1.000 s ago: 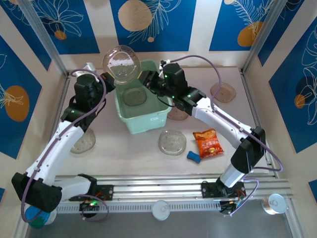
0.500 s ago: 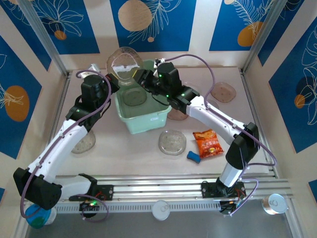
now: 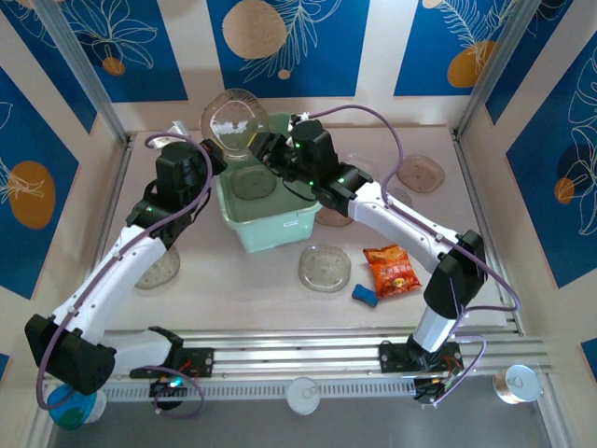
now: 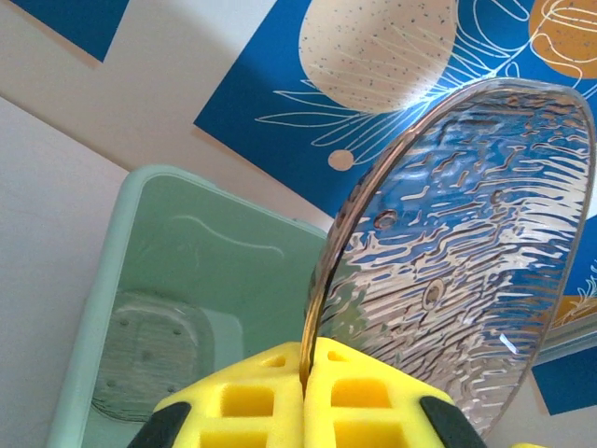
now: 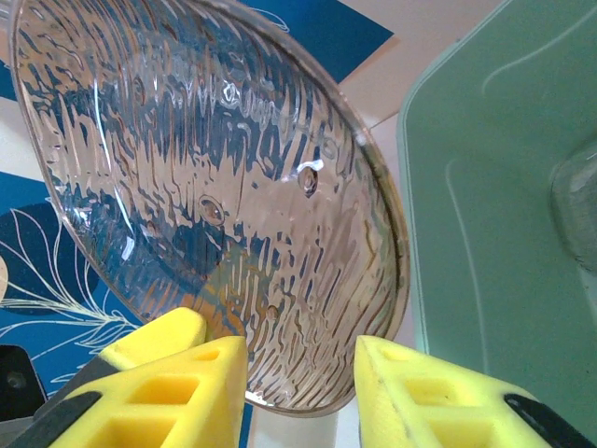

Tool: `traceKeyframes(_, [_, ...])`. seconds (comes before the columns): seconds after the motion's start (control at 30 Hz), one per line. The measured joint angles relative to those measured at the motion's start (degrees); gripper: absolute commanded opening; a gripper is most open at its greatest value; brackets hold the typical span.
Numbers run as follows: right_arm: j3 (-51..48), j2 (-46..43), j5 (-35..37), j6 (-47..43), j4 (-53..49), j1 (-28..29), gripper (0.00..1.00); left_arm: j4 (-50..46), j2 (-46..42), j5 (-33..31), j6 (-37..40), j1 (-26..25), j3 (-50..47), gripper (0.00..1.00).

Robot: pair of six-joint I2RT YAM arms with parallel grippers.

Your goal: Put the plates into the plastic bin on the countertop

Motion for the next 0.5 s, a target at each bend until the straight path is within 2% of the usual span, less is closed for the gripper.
traceKeyframes(0.5, [-1.33,-2.56,1.01,2.8,-2.86,0.5,0.44,-0.24,0.04,-1.16,1.55,-1.2,0.0,0.0])
